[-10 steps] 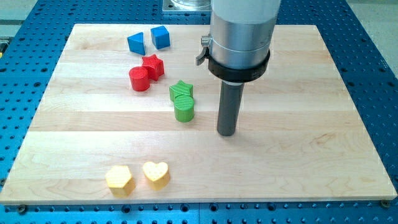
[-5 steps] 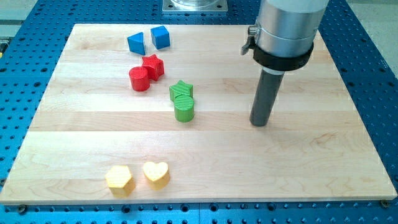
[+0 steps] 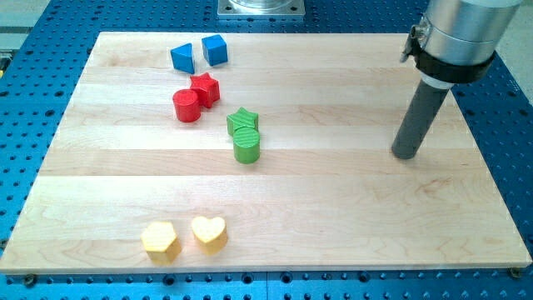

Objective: Point your arm towards the center right side of the board

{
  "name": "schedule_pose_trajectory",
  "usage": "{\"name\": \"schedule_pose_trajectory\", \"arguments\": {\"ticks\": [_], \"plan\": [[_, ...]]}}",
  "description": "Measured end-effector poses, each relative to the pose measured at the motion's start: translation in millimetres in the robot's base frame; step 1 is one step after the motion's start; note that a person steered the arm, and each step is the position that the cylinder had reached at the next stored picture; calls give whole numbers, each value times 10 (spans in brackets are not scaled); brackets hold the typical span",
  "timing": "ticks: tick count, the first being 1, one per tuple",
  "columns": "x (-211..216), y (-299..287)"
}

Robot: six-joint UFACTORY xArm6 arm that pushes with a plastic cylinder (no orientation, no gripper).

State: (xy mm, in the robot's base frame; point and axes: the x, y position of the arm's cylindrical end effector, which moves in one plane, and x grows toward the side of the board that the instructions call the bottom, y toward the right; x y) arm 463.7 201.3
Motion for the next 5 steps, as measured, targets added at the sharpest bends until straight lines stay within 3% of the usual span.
{"name": "schedule_pose_trajectory", "arguments": {"ticks": [5], "plan": [[-176,819]]}}
